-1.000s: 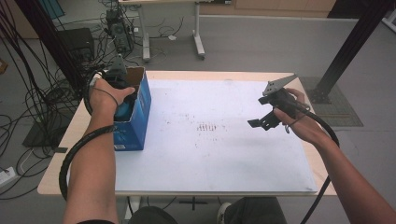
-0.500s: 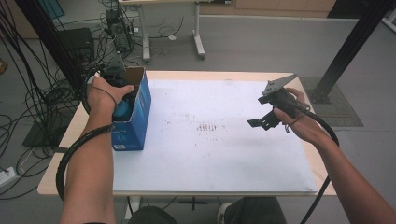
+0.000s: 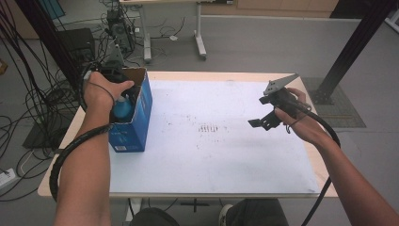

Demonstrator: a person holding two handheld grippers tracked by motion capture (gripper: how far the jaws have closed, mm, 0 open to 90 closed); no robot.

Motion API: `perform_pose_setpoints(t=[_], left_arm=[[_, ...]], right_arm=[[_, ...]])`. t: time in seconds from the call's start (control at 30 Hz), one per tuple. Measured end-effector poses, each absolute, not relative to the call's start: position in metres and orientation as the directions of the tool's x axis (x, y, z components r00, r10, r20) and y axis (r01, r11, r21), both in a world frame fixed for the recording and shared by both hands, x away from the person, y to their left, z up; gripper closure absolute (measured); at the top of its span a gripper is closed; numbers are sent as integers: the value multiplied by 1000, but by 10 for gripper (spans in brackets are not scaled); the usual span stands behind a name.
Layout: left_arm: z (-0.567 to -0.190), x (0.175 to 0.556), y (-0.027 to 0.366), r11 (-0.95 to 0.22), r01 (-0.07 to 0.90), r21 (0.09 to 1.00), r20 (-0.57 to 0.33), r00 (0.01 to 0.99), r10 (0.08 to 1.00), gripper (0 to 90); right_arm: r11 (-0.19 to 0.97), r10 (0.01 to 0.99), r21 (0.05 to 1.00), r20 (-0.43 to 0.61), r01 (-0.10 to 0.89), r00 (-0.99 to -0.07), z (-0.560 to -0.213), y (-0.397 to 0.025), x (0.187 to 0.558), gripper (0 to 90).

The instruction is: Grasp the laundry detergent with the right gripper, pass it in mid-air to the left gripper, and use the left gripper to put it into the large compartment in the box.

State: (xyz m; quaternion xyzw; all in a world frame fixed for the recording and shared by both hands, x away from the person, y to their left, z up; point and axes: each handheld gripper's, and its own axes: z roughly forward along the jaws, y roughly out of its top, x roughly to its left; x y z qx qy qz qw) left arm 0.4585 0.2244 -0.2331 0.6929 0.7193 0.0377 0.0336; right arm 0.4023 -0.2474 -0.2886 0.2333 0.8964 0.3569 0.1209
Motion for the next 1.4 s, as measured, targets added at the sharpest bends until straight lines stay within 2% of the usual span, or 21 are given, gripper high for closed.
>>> perform_pose_setpoints(t=[0.33, 0.63, 1.03, 1.4], left_arm=[[-203, 441, 221, 29, 988, 151, -17, -26, 1000, 225], [-180, 430, 201, -29, 978, 205, -44, 39, 998, 181], [-176, 433, 135, -184, 955, 233, -57, 203, 978, 127], [-192, 432, 83, -291, 927, 237, -90, 320, 943, 106]], right_arm=[[647, 518, 678, -55, 349, -854, -282, -242, 407, 4], [662, 549, 639, -58, 391, -834, -276, -241, 416, 5], [657, 622, 582, -59, 479, -781, -265, -255, 443, 5], [618, 704, 561, -82, 551, -706, -258, -264, 462, 5]])
